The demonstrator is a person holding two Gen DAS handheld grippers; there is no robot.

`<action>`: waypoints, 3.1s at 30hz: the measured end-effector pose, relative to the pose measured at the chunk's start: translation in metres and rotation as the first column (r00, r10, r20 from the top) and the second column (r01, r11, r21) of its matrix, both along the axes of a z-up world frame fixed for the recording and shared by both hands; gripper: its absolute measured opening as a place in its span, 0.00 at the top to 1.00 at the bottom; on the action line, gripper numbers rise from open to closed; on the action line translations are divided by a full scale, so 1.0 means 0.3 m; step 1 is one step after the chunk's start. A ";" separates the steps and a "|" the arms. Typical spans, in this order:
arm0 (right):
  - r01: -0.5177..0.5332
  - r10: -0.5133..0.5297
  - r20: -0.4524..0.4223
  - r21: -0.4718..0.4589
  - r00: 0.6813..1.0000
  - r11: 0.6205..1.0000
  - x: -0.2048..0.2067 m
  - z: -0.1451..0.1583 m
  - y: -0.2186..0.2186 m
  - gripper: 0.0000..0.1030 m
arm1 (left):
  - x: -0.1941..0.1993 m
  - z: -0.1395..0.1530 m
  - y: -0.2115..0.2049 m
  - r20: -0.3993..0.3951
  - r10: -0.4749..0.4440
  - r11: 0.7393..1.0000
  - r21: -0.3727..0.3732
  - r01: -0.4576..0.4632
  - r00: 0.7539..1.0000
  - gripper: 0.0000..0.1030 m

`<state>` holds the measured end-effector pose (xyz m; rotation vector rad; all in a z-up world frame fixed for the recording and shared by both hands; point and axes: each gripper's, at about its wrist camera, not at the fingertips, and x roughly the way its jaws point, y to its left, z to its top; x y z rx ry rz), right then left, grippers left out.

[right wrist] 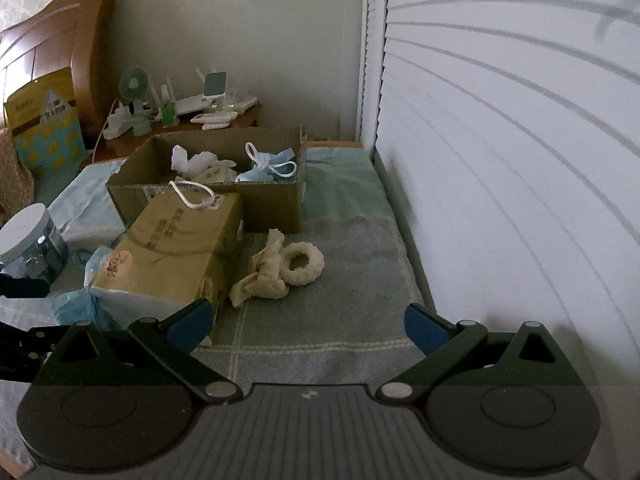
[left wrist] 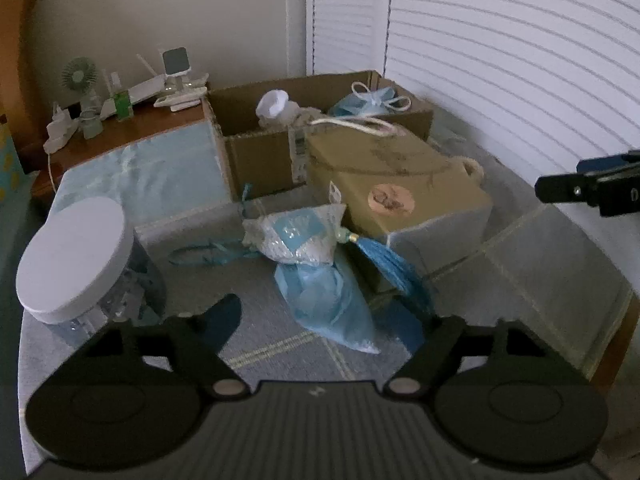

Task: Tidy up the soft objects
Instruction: 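Move both tools back over the bed toward the remaining soft items, then grasp the white fluffy ring with the right gripper while the left gripper grasps the blue pouch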

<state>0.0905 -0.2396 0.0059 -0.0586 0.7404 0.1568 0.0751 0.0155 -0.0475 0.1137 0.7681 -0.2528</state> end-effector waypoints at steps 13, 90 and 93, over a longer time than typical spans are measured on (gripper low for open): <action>-0.008 0.008 -0.017 -0.013 1.000 1.000 0.012 -0.011 0.030 0.00 | 0.019 -0.024 -0.004 -0.004 -0.026 0.999 -0.030 0.026 1.000 0.63; 0.055 -0.060 -0.036 -0.108 0.998 0.993 0.143 -0.183 0.009 0.42 | -0.011 -0.060 0.045 -0.031 0.035 0.999 0.027 -0.035 0.999 0.25; 0.053 -0.057 -0.030 -0.118 0.998 0.992 0.150 -0.184 0.018 0.46 | -0.009 -0.055 0.051 -0.038 0.027 1.000 0.014 -0.027 0.999 0.39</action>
